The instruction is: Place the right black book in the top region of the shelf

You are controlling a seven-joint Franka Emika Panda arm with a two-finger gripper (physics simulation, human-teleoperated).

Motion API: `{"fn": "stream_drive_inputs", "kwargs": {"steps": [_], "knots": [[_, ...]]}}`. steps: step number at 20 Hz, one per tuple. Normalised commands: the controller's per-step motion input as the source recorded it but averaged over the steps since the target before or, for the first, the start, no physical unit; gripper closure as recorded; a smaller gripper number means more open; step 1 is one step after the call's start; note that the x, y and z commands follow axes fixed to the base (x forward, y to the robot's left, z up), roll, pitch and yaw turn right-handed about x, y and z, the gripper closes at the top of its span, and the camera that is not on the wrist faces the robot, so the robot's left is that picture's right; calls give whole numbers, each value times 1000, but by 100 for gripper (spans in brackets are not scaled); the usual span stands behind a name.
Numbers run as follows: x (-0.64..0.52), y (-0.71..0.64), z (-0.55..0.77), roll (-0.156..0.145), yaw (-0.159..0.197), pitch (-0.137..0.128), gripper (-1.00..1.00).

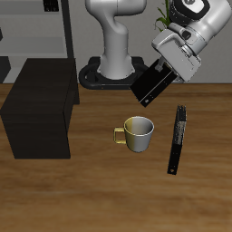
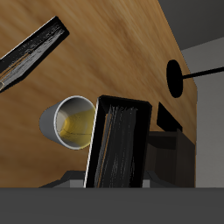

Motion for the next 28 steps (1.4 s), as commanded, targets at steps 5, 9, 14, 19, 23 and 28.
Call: {"fn": "stream_drive_inputs", "kwargs": {"steps": [5,9,14,19,23,28], "knots": [[29,49,-101,-20,3,21,100],[22,-29,-41,-35,12,-22,100],[40,-123,-70,-38,0,13,100],[37,-89,4,-19,-13,0,100],[7,-68,-14,3,-5,2,100],[46,-103,-85,-28,3,-1,100]]}}
